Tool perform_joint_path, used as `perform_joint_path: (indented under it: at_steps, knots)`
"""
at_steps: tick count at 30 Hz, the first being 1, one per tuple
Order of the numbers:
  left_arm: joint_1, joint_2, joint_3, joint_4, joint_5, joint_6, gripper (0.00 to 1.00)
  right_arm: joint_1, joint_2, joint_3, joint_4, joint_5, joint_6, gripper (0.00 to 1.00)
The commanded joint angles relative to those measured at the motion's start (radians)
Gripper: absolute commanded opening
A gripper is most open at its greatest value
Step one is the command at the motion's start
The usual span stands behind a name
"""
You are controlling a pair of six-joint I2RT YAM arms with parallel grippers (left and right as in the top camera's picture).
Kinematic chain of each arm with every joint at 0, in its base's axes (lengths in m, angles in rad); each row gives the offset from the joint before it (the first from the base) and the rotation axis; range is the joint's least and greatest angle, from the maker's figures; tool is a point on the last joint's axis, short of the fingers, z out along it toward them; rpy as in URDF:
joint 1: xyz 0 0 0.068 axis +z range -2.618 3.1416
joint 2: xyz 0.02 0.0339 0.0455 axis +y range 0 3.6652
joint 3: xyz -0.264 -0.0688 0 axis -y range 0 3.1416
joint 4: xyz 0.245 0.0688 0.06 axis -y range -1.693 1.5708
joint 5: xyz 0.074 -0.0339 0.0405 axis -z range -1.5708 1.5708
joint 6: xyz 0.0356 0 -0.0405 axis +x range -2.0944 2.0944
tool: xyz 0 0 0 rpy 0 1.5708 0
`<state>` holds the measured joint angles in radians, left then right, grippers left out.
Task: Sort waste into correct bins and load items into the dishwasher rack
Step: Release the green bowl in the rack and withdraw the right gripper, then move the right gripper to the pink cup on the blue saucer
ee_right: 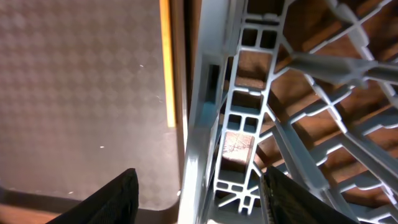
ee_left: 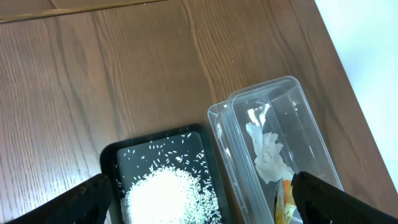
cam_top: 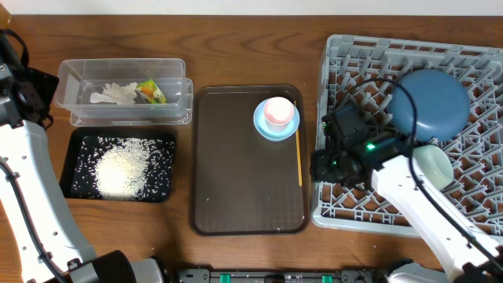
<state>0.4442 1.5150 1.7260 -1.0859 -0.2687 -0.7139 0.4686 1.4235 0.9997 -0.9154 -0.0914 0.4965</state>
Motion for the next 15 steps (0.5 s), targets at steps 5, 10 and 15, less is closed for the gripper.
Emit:
perform_joint_path:
  at_steps: [5, 10, 15]
  knots:
    - [0.004, 0.003, 0.001, -0.002, -0.013, -0.002, 0.95, 0.037, 0.071, 0.019, 0.003, 0.103, 0.088, 0.50]
    - [0.004, 0.003, 0.001, -0.002, -0.013, -0.002, 0.95, 0.037, 0.105, 0.019, 0.002, 0.103, 0.092, 0.34]
    - [0.004, 0.003, 0.001, -0.002, -0.013, -0.002, 0.95, 0.037, 0.107, 0.019, -0.016, 0.122, 0.095, 0.20]
